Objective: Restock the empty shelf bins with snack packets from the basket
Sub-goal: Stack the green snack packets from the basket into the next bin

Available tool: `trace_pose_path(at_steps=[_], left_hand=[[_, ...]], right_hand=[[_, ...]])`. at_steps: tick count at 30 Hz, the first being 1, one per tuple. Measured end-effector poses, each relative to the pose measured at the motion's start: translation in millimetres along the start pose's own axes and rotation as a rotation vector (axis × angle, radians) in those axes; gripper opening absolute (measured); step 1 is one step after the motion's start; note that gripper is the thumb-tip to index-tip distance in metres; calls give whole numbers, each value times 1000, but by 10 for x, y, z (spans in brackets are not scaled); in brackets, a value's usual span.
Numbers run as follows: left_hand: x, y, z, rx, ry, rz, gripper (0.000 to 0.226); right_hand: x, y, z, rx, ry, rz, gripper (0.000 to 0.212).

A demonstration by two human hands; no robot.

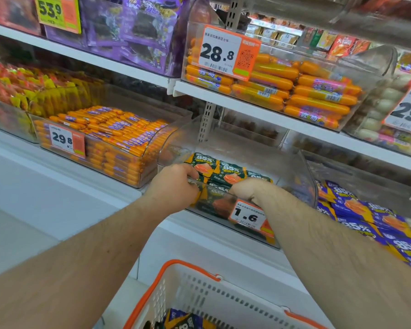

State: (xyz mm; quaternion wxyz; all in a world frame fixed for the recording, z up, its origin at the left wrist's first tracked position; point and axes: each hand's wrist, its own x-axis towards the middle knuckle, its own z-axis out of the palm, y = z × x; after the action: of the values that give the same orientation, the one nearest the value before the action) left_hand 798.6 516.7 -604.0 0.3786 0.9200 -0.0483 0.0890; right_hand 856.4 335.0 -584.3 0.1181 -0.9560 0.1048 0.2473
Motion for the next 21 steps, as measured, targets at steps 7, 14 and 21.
trace_pose_path(at_steps=[7,14,21], left_hand=[[-255,157,146,18,-161,294,16],[-495,-103,668,585,-1044,244,19],[-587,-278,933,836,-1137,193,40]], right_hand=[[-199,96,166,341,1247,-537,10],[-291,387,1624,318,1277,-984,20],[125,1116,3022,317,315,-346,17]])
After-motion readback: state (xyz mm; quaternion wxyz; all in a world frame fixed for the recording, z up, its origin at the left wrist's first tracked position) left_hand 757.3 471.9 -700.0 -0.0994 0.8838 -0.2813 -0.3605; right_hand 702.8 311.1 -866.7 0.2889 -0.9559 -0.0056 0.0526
